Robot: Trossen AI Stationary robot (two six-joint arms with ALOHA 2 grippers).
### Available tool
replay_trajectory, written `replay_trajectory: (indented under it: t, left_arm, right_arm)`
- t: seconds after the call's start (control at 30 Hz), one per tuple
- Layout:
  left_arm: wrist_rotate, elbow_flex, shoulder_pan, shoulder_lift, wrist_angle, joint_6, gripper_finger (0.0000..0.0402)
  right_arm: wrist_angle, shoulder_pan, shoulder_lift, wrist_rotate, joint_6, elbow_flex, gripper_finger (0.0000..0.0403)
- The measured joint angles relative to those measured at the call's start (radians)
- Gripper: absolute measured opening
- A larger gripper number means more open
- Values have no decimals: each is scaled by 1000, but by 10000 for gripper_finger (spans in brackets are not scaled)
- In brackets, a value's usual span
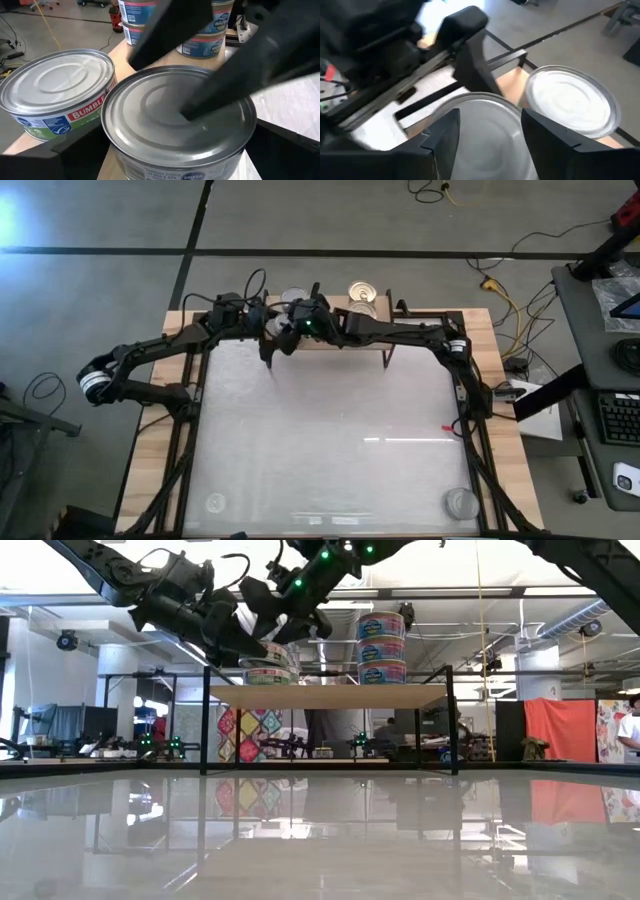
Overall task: Stack canned seafood by type on shelf
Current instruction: Stack the green tuna can on top of the green tuna can on the shelf
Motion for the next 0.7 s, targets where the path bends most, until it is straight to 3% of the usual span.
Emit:
replay_trajectory:
  t: [0.43, 0.7]
  left_arm:
    - [8, 39, 0, 93, 19, -1, 399]
    - [4, 90, -1, 77, -101, 41, 399]
  right_arm:
    - [-58, -13, 2, -29, -55, -12, 199]
    - [-92, -13, 1, -32, -89, -12, 201]
